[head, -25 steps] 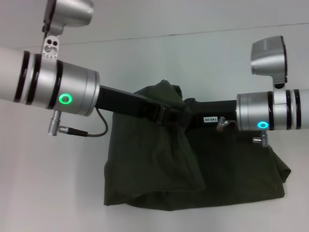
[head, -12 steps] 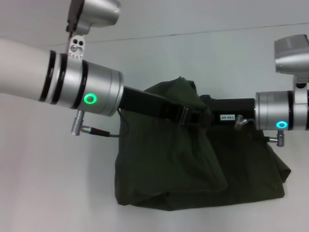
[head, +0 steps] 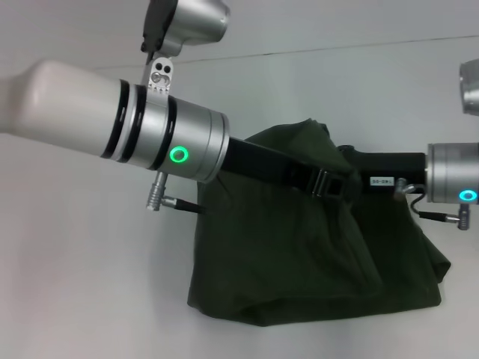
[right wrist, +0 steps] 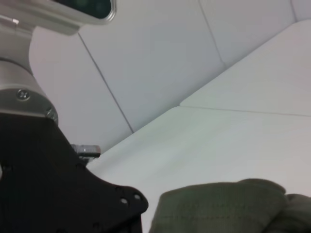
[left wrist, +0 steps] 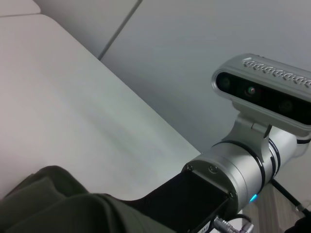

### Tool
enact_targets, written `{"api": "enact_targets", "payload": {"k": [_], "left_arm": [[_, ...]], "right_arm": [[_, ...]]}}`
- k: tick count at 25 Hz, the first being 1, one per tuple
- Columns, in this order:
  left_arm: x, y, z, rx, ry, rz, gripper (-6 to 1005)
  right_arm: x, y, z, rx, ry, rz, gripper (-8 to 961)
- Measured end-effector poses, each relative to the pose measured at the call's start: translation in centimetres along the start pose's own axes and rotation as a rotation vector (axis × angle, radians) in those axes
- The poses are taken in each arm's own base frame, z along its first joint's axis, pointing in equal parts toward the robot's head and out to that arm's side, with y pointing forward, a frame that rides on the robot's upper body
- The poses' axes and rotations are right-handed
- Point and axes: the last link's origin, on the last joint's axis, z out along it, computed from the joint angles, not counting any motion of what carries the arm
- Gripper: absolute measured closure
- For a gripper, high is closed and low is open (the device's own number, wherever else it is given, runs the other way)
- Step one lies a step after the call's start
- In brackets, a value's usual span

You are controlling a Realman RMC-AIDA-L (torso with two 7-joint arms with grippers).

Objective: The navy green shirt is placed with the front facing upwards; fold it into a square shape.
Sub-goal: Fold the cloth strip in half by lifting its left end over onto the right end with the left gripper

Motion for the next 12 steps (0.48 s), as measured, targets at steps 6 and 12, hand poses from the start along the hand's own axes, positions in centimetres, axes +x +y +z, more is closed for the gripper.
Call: {"api": "enact_targets", "payload": {"k": [6, 12], "left_arm": [[0.2, 0.3, 1.1, -0.008, -0.001, 0.002, 986], [0.5, 0.5, 2.0, -0.017, -0.009, 0.005, 987]], "right_arm": [[0.1, 0.1, -1.0, 0.009, -0.015, 0.010, 940], [0.2, -0.1, -1.7, 0.020, -0.018, 0.016, 940]]}}
